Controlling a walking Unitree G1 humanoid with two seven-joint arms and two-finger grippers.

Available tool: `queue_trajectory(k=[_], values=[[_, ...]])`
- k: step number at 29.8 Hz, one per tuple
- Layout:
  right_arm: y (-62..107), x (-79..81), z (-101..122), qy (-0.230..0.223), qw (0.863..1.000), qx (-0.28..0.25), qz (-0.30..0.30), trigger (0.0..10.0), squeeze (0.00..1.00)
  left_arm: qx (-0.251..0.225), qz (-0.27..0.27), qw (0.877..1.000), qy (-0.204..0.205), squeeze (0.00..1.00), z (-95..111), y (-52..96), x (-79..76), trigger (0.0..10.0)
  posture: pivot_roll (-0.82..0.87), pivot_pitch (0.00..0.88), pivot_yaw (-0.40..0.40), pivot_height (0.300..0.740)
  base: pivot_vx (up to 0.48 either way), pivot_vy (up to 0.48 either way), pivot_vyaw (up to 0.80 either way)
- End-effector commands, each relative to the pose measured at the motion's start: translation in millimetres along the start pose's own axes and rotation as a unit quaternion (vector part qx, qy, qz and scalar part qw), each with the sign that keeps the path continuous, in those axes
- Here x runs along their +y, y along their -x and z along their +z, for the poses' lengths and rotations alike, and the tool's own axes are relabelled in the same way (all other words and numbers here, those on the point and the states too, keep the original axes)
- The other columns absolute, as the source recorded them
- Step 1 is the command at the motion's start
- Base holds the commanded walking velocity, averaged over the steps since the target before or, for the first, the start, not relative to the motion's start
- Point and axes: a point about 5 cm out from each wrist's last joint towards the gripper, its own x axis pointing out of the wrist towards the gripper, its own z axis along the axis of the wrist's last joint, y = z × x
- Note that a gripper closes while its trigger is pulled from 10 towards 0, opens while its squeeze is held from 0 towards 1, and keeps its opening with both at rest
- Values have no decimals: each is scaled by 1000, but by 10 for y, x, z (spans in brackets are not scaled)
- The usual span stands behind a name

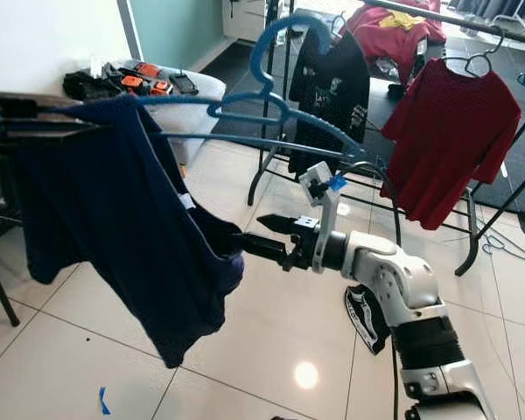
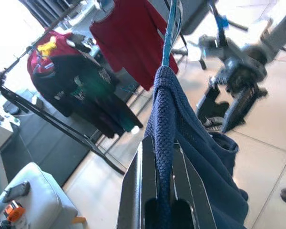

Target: Hang hanger

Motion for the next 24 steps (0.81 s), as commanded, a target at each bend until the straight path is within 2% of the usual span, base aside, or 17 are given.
queue_trajectory(k=[1, 8, 21, 23, 24], values=[[-13, -49, -69, 4, 999, 31, -22, 10000, 0, -22, 6, 1000, -6, 0, 83, -31, 4, 0, 17, 110, -48, 740, 0, 0, 0], [-16, -146, -83, 0, 997, 37, -61, 10000, 0, -68, 23, 997, -10, 0, 249, -56, 59, 0, 18, 109, -48, 740, 0, 0, 0], [-13, -211, -101, -10, 996, 35, -88, 10000, 0, -89, 3, 996, 0, 0, 290, -123, -21, 0, 17, 110, -44, 740, 0, 0, 0], [10, -345, -122, -14, 989, 40, -145, 10000, 0, -78, -4, 997, 5, 0, 251, -137, -58, 0, 16, 110, -45, 740, 0, 0, 0], [10, -345, -122, -14, 989, 40, -145, 10000, 0, -78, -4, 997, 5, 0, 251, -137, -58, 0, 16, 110, -45, 740, 0, 0, 0]])
